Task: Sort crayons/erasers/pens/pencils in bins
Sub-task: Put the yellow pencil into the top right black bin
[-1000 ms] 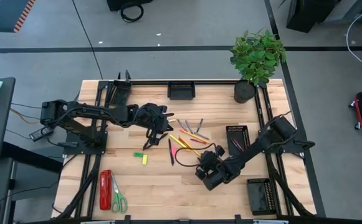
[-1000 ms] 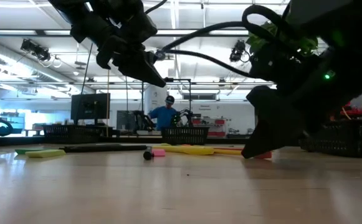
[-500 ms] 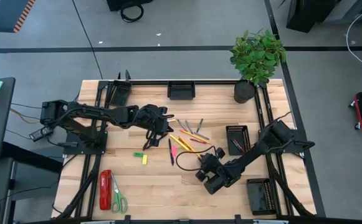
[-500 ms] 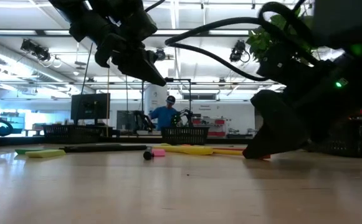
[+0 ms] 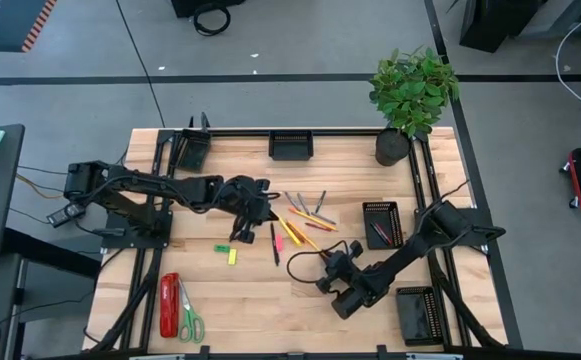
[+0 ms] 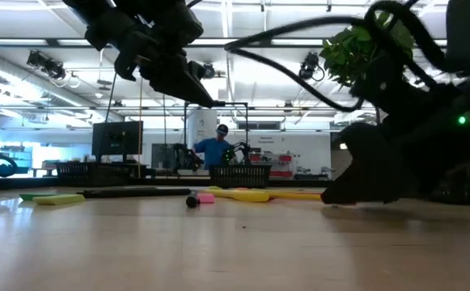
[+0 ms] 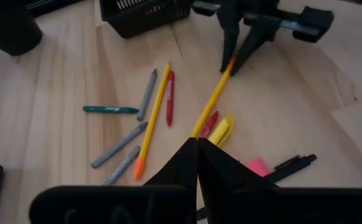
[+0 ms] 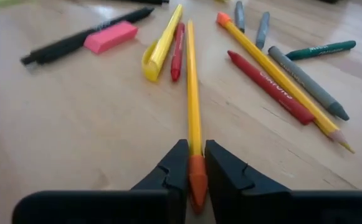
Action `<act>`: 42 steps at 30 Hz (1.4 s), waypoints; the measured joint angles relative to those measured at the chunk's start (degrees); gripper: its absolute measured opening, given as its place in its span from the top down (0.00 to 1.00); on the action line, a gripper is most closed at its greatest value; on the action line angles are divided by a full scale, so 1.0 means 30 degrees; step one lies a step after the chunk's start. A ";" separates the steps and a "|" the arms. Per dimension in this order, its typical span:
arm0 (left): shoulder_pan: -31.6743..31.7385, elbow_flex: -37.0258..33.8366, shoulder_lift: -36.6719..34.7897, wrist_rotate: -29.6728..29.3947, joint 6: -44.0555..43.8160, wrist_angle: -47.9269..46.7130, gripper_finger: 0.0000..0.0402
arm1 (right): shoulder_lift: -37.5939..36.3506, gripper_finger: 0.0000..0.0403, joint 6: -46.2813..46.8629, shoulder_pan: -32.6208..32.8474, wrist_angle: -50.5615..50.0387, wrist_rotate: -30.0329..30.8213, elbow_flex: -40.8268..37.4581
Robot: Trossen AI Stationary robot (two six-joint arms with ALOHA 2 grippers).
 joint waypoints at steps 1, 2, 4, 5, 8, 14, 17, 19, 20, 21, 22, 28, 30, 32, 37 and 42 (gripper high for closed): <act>0.0000 0.0000 0.0000 -0.0012 0.0002 0.0010 0.95 | -0.0227 0.88 -0.0419 0.0011 0.0032 -0.0047 0.0000; 0.0007 0.0000 0.0000 -0.0008 0.0002 -0.0002 0.95 | -0.0490 0.88 -0.0780 0.0011 0.0029 -0.0080 0.0007; 0.0000 0.0000 -0.0002 -0.0003 0.0002 -0.0003 0.95 | -0.0970 0.88 -0.1317 0.0011 0.0036 0.0026 0.0019; 0.0000 0.0000 0.0000 0.0005 -0.0005 -0.0008 0.94 | -0.1202 0.88 -0.1461 0.0011 0.0017 0.0167 0.0022; 0.0000 0.0000 0.0000 0.0003 -0.0009 -0.0065 0.95 | -0.2227 0.88 -0.2086 0.0003 -0.0324 0.0556 0.0025; 0.0007 0.0000 0.0000 0.0003 0.0014 -0.0352 0.96 | -0.4935 0.88 -0.2468 -0.0007 -0.3300 0.0695 0.0044; 0.0000 0.0000 0.0000 0.0009 0.0017 -0.0347 0.96 | -0.6169 0.88 -0.1848 -0.0379 -0.5562 0.0359 0.0058; 0.0000 0.0000 0.0000 0.0003 0.0002 -0.0317 0.95 | -0.6821 0.88 -0.1498 -0.0823 -0.6876 -0.0428 0.0063; -0.0014 0.0000 0.0000 0.0003 -0.0005 -0.0297 0.95 | -0.7065 0.88 -0.1436 -0.1052 -0.7412 -0.0913 0.0066; -0.0015 0.0000 -0.0033 0.0003 -0.0004 -0.0313 0.94 | -0.7279 0.88 -0.1373 -0.1279 -0.7907 -0.1384 0.0066; -0.0015 0.0000 -0.0112 0.0003 -0.0005 -0.0357 0.94 | -0.7472 0.88 -0.1284 -0.1458 -0.8324 -0.1743 0.0066; 0.0025 0.0022 -0.0175 0.0003 -0.0014 -0.0342 0.96 | -0.8678 0.88 -0.1135 -0.2457 -1.0616 -0.2466 0.0066; 0.0137 0.0022 -0.0175 0.0003 0.0002 -0.0378 0.96 | -0.9154 0.88 -0.1802 -0.3153 -1.1219 -0.2856 0.0071; 0.0324 0.0022 -0.0168 0.0003 0.0002 -0.0391 0.97 | -0.9629 0.88 -0.3130 -0.4104 -1.1475 -0.3659 0.0073; 0.1082 0.0029 -0.0488 0.0003 0.0175 -0.0344 0.95 | -1.0644 0.88 -0.8282 -0.7627 -1.1259 -0.5935 0.0073; 0.2137 0.0011 -0.1507 -0.0015 0.0418 -0.0536 0.93 | -1.1653 0.88 -1.5220 -1.1516 -0.8456 -0.7782 0.0073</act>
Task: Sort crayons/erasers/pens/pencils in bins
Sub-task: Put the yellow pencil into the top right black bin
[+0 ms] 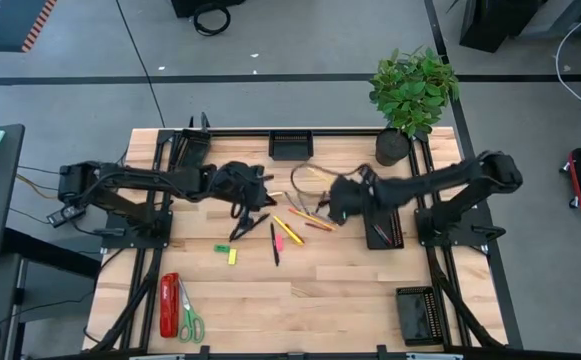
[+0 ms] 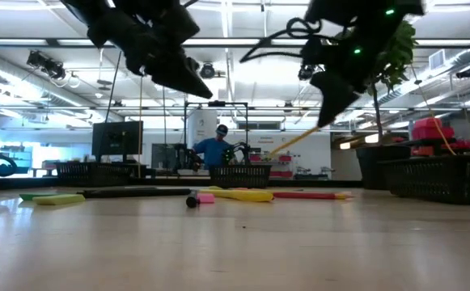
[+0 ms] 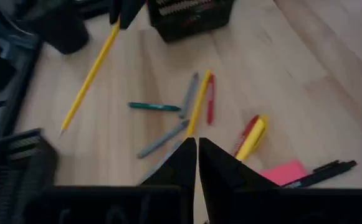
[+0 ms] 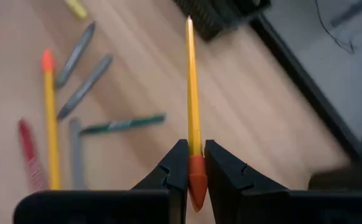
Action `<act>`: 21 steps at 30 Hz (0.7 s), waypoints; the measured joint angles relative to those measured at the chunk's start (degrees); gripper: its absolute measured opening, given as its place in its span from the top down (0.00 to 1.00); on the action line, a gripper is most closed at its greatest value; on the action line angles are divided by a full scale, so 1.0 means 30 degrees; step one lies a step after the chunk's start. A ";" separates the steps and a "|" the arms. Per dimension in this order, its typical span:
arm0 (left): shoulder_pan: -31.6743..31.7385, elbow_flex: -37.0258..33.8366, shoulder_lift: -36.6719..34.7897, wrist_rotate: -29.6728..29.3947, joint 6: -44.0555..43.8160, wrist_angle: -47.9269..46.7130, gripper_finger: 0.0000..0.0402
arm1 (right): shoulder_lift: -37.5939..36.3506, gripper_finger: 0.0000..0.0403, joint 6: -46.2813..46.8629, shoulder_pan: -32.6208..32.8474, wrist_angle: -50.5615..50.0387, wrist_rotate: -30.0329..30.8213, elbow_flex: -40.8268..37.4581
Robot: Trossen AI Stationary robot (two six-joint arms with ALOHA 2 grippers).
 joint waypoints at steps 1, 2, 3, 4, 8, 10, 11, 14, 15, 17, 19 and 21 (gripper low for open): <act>0.0225 -0.0003 -0.0277 0.0011 -0.0007 -0.0026 0.93 | -0.0152 0.88 -0.1408 -0.0744 0.0840 -0.0495 0.0000; 0.0429 -0.0003 -0.0516 0.0011 0.0013 0.0166 0.93 | -0.0277 0.88 -0.2715 -0.1457 0.1664 -0.1051 0.0000; 0.0649 -0.0003 -0.0743 0.0011 0.0101 0.0232 0.94 | -0.0375 0.88 -0.3929 -0.2122 0.2276 -0.1513 0.0007; 0.0878 -0.0003 -0.0950 0.0008 0.0230 0.0384 0.94 | -0.0412 0.88 -0.5029 -0.2771 0.2921 -0.1943 0.0007; 0.1921 0.0011 -0.1466 0.0025 0.0750 0.1624 0.95 | -0.0230 0.88 -0.8557 -0.5204 0.4529 -0.3541 0.0017; 0.2465 0.0005 -0.1502 0.0019 0.0692 0.1874 0.95 | -0.0096 0.88 -0.9929 -0.6280 0.4703 -0.4263 0.0015; 0.2735 0.0004 -0.1502 0.0008 0.0654 0.2078 0.95 | -0.0014 0.88 -1.0547 -0.6735 0.4955 -0.4416 0.0015; 0.3440 0.0004 -0.1509 0.0003 0.0544 0.2170 0.93 | 0.0107 0.88 -1.2272 -0.8000 0.5616 -0.5512 0.0015; 0.3621 0.0004 -0.1509 0.0011 0.0493 0.2174 0.93 | 0.0140 0.88 -1.2873 -0.8353 0.6103 -0.6306 0.0017; 0.3832 0.0004 -0.1509 0.0010 0.0474 0.2251 0.92 | 0.0269 0.88 -1.3598 -0.9014 0.7045 -0.7794 0.0015; 0.3940 0.0004 -0.1509 0.0018 0.0466 0.2250 0.92 | 0.0560 0.88 -1.3768 -0.9475 0.8280 -0.9073 0.0018; 0.3939 0.0004 -0.1509 0.0022 0.0455 0.2344 0.93 | 0.1008 0.88 -1.3784 -0.9735 0.8834 -0.9736 0.0130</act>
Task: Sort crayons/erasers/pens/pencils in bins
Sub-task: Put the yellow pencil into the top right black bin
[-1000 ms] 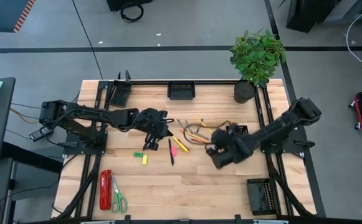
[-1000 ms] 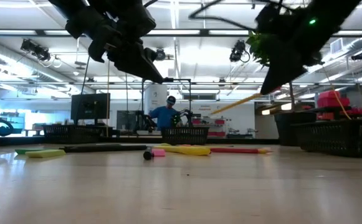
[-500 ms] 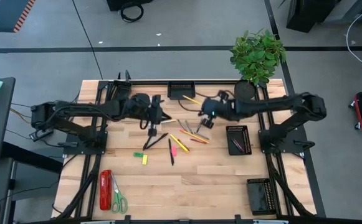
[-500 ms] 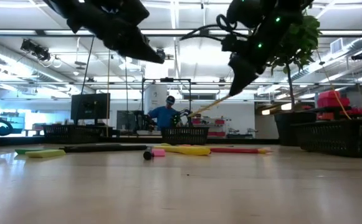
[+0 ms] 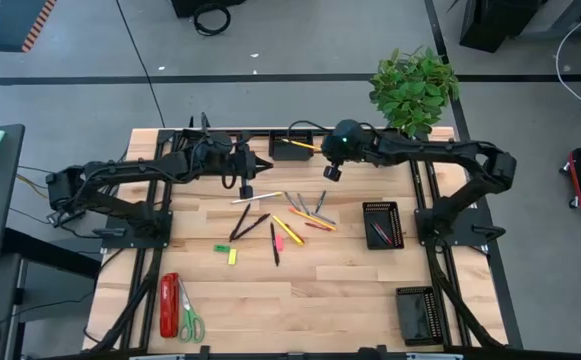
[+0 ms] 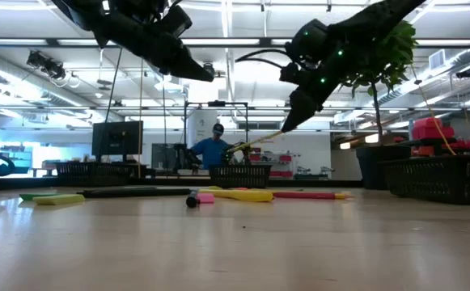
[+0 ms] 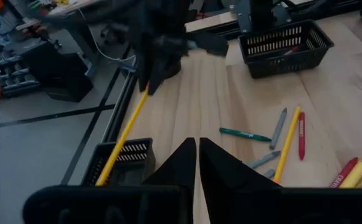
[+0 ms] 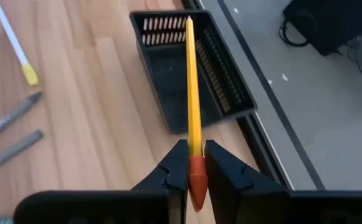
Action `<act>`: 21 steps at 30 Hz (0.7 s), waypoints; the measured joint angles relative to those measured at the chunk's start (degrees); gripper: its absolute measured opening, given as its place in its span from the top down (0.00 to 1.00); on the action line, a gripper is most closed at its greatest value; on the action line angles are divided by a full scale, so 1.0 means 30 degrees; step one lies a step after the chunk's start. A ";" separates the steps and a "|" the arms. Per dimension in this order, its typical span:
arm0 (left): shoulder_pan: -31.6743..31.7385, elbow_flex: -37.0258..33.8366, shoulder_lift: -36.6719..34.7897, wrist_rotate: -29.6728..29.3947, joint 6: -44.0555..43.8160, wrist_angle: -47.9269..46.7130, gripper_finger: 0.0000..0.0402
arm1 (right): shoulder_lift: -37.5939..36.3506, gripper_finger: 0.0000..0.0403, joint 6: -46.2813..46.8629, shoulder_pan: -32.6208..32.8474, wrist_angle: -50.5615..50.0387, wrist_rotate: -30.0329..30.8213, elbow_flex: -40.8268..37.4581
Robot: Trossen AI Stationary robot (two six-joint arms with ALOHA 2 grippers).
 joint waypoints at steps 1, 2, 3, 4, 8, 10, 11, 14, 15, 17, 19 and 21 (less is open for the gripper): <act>0.0000 0.0000 0.0000 0.0007 -0.0026 0.0000 0.93 | 0.0342 0.88 -0.0015 -0.0094 -0.0086 -0.0046 0.0203; 0.0000 0.0000 0.0000 0.0014 -0.0100 -0.0050 0.94 | 0.0726 0.88 -0.0066 -0.0162 -0.0107 -0.0075 0.0452; 0.0000 0.0000 0.0000 0.0025 -0.0309 -0.0097 0.95 | 0.1067 0.88 -0.0135 -0.0186 -0.0366 -0.0075 0.0699; 0.0000 0.0000 0.0000 0.0023 -0.0417 -0.0187 0.95 | 0.1474 0.88 -0.0171 -0.0233 -0.0676 -0.0025 0.1038; 0.0237 -0.0007 0.0000 0.0018 -0.0846 -0.0845 0.96 | 0.3033 0.88 -0.0186 -0.0423 -0.2163 0.0265 0.3028; 0.0541 -0.0007 0.0000 0.0004 -0.1441 -0.0831 0.96 | 0.3696 0.88 -0.0342 -0.0531 -0.2938 0.0310 0.4079; 0.0716 -0.0007 0.0000 -0.0022 -0.1718 -0.0847 0.96 | 0.3963 0.88 -0.0400 -0.0598 -0.3241 0.0312 0.4515; 0.1055 -0.0007 0.0000 -0.0039 -0.2442 -0.0941 0.95 | 0.4616 0.88 -0.0380 -0.0870 -0.4027 0.0312 0.5586; 0.1114 -0.0007 0.0000 -0.0031 -0.2536 -0.0976 0.94 | 0.4782 0.88 -0.0347 -0.0962 -0.4237 0.0309 0.5799; 0.1166 -0.0007 0.0000 -0.0020 -0.2712 -0.1019 0.94 | 0.4974 0.88 -0.0422 -0.1198 -0.4284 0.0176 0.5910; 0.1166 -0.0007 0.0000 -0.0012 -0.2789 -0.1005 0.93 | 0.5051 0.88 -0.0418 -0.1441 -0.4305 0.0044 0.5909; 0.1166 -0.0007 0.0000 -0.0012 -0.2820 -0.1005 0.94 | 0.5040 0.88 -0.0398 -0.1742 -0.4393 -0.0299 0.5874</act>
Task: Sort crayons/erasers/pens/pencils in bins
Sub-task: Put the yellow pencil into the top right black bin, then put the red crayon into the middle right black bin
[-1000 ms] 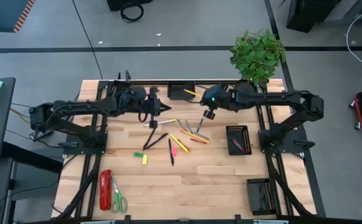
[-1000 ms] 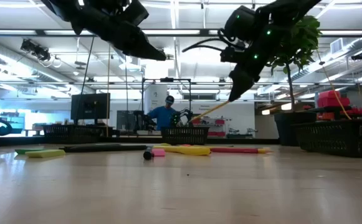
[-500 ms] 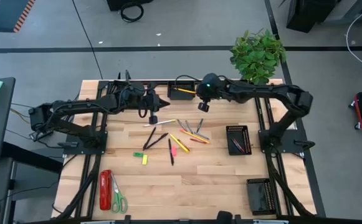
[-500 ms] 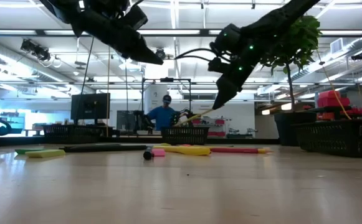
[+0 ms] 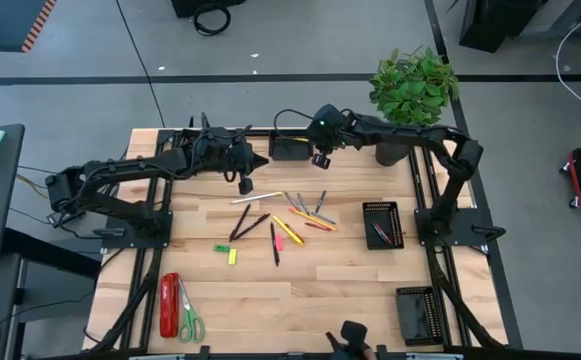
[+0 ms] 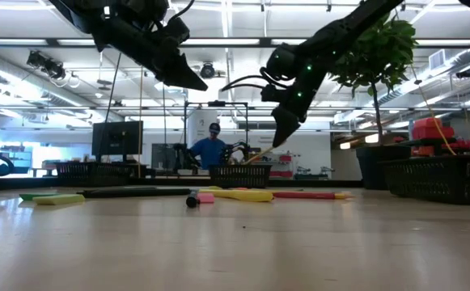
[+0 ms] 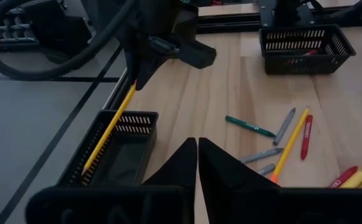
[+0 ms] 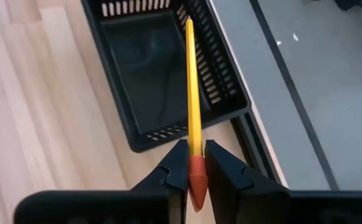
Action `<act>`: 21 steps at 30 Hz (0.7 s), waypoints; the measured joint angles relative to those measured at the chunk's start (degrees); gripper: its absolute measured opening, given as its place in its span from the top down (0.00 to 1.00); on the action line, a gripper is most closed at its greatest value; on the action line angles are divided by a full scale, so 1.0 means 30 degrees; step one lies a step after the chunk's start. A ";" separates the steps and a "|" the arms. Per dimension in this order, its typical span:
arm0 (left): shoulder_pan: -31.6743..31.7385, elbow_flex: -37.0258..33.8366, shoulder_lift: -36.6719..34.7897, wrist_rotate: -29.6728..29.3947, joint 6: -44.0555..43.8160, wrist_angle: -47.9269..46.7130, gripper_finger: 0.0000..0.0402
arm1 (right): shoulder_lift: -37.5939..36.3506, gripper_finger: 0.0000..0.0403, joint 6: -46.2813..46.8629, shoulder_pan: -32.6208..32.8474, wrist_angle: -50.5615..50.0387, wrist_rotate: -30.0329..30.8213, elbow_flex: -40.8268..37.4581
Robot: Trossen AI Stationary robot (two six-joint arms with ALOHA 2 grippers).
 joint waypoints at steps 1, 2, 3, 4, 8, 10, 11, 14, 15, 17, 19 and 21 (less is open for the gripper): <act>0.0000 0.0000 0.0000 -0.0003 -0.0059 0.0000 0.94 | -0.0005 0.88 0.0110 -0.0099 -0.0069 -0.0316 -0.0001; 0.0000 0.0000 0.0000 -0.0007 -0.0083 0.0000 0.94 | -0.0005 0.87 0.0265 -0.0198 -0.0109 -0.0643 -0.0007; 0.0000 0.0000 0.0000 -0.0007 -0.0083 0.0000 0.95 | -0.0005 0.86 0.0438 -0.0286 -0.0116 -0.0931 -0.0007; 0.0000 0.0000 0.0000 -0.0007 -0.0090 0.0007 0.95 | -0.0005 0.84 0.0579 -0.0324 -0.0103 -0.1187 -0.0012; -0.0001 0.0000 0.0000 -0.0006 0.0016 0.0102 0.96 | -0.0005 0.76 0.0733 -0.0243 -0.0126 -0.1417 -0.0022; -0.0052 0.0000 0.0000 -0.0007 0.0012 0.0117 0.96 | -0.0049 0.73 0.0998 -0.0201 -0.0325 -0.1463 -0.0026; -0.0058 0.0000 0.0004 -0.0007 -0.0015 0.0145 0.96 | -0.0092 0.72 0.1062 -0.0201 -0.0536 -0.1498 -0.0036; -0.0073 0.0000 0.0007 0.0000 -0.0076 0.0160 0.96 | -0.0201 0.70 0.1001 -0.0209 -0.0967 -0.1495 -0.0044; -0.0071 0.0000 0.0007 -0.0004 -0.0076 0.0160 0.96 | -0.0250 0.69 0.0997 -0.0209 -0.1041 -0.1488 -0.0044; -0.0066 0.0000 0.0007 -0.0007 -0.0061 0.0195 0.97 | -0.0523 0.69 0.0997 -0.0209 -0.1349 -0.1481 -0.0044; -0.0066 0.0000 0.0007 -0.0007 -0.0061 0.0433 0.97 | -0.0929 0.69 0.1023 -0.0209 -0.1691 -0.1323 -0.0044; -0.0066 -0.0007 0.0007 -0.0007 -0.0054 0.0817 0.96 | -0.1472 0.69 0.1328 -0.0205 -0.2290 -0.1275 -0.0044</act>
